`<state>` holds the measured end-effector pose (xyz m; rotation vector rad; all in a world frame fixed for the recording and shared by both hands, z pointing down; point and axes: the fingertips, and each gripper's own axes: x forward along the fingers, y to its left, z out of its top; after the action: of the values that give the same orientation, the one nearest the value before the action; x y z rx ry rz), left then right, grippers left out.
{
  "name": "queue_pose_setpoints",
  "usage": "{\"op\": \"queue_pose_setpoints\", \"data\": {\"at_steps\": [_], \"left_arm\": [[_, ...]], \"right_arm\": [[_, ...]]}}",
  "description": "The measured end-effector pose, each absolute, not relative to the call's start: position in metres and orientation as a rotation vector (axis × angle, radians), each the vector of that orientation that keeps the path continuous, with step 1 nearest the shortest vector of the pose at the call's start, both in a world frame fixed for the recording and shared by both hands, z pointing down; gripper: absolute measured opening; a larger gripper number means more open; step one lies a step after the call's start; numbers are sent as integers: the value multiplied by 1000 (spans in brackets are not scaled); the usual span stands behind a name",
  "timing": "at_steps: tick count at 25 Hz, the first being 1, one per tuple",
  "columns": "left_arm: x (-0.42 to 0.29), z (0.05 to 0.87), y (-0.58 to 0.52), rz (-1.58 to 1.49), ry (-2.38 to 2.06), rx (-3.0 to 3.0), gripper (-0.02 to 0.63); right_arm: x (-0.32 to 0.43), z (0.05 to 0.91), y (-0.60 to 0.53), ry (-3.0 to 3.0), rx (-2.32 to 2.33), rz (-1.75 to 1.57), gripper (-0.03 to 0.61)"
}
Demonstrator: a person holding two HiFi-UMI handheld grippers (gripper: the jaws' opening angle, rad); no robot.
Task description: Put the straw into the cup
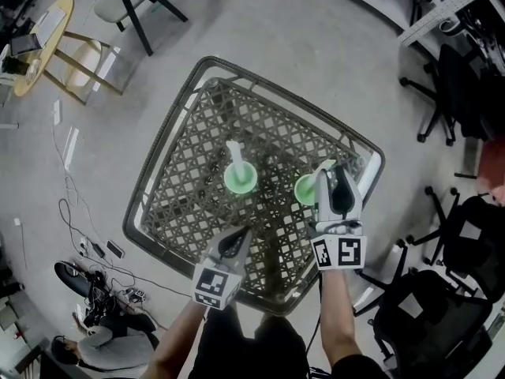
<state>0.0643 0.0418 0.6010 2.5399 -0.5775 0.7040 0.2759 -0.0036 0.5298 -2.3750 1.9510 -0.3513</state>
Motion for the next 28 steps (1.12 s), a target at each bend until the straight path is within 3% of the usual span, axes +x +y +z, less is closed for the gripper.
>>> {"op": "queue_pose_setpoints", "data": {"at_steps": [12,28], "left_arm": [[63,533,40,639,-620,2619,6],[45,415,57,504,-726,2740,6]], "right_arm": [[256,484,30,2015,-2369,-391,127],[203,390,82,2151,-2306,-369,69]]}}
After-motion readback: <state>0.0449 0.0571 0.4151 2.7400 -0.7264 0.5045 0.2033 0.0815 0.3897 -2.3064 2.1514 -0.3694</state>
